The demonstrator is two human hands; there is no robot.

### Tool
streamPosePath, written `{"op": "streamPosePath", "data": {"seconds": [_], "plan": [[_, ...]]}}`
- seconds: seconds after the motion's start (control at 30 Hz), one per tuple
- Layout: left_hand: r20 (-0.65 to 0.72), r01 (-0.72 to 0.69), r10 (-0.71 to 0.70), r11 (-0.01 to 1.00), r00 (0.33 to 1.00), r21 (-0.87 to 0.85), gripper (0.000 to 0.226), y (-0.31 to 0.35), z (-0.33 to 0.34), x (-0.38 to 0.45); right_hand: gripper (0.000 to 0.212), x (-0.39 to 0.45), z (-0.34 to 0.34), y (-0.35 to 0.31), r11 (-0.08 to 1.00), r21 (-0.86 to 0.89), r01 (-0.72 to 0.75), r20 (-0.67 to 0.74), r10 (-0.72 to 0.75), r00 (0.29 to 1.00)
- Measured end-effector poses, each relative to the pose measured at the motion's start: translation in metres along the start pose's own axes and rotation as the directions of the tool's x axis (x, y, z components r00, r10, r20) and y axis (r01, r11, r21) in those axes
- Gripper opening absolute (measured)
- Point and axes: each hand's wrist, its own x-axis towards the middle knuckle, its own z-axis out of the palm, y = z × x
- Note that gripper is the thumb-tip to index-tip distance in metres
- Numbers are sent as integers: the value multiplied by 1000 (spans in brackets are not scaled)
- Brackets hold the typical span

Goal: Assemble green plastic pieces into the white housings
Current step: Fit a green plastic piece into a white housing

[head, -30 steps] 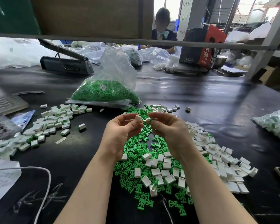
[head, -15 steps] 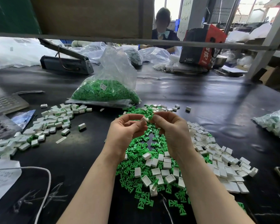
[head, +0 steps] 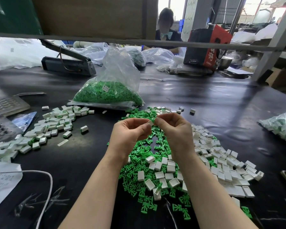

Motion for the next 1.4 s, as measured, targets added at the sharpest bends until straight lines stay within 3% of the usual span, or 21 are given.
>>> {"op": "streamPosePath", "data": {"seconds": [0.4,0.57,0.7,0.93,1.4], "plan": [[-35,1,-2,1000,999,-27,22,-4,-7,4,10,0,-1,1,999,-22,29,134,-26,991],[-13,-17,17,999,1000,27,17,-5,-9,6,12,3,-8,2,973,-224,-50,233,103,967],[8,-38,37,989,999,144,5,-9,-9,7,25,3,-10,4,867,-492,75,345,115,931],[172,-30,-51,899,984,437,17,-11,-17,9,28,3,-10,6,888,-454,73,390,124,913],[230,-130,6,840,973,526,21,-14,-20,10,39,4,-14,9,805,-588,73,472,269,840]]}}
